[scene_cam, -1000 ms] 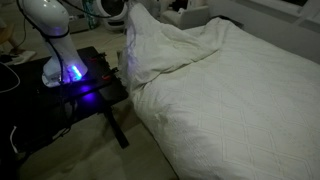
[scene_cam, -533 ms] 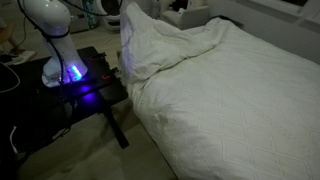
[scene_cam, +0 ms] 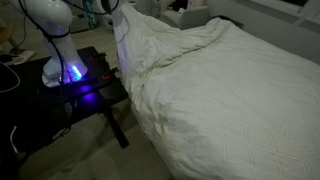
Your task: Spread the corner of the bed well
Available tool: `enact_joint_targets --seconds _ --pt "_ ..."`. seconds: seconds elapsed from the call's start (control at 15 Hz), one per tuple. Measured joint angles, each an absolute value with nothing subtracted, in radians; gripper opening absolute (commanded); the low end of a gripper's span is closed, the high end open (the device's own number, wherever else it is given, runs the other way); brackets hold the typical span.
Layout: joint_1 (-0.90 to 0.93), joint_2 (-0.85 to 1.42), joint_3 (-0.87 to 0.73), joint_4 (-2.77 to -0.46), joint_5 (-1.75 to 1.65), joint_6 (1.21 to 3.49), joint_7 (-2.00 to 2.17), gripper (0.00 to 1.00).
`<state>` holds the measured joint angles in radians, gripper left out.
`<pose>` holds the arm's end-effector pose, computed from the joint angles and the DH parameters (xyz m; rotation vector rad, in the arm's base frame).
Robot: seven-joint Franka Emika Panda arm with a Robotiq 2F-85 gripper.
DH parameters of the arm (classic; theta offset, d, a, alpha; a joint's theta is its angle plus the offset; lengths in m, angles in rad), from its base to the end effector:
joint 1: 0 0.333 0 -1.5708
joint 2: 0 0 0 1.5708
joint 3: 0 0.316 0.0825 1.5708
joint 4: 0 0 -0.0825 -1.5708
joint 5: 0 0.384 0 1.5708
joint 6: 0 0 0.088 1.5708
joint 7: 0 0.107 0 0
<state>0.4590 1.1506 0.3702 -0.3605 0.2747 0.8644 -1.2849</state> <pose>0.5635 0.4243 0.3874 -1.1455 -2.0587 0.4643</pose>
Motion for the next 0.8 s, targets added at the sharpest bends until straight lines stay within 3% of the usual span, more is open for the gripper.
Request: enact_joint_targets --seconds 0.8 --pt "0.538 1.166 0.37 -0.368 0.27 0.88 -1.274 0.04"
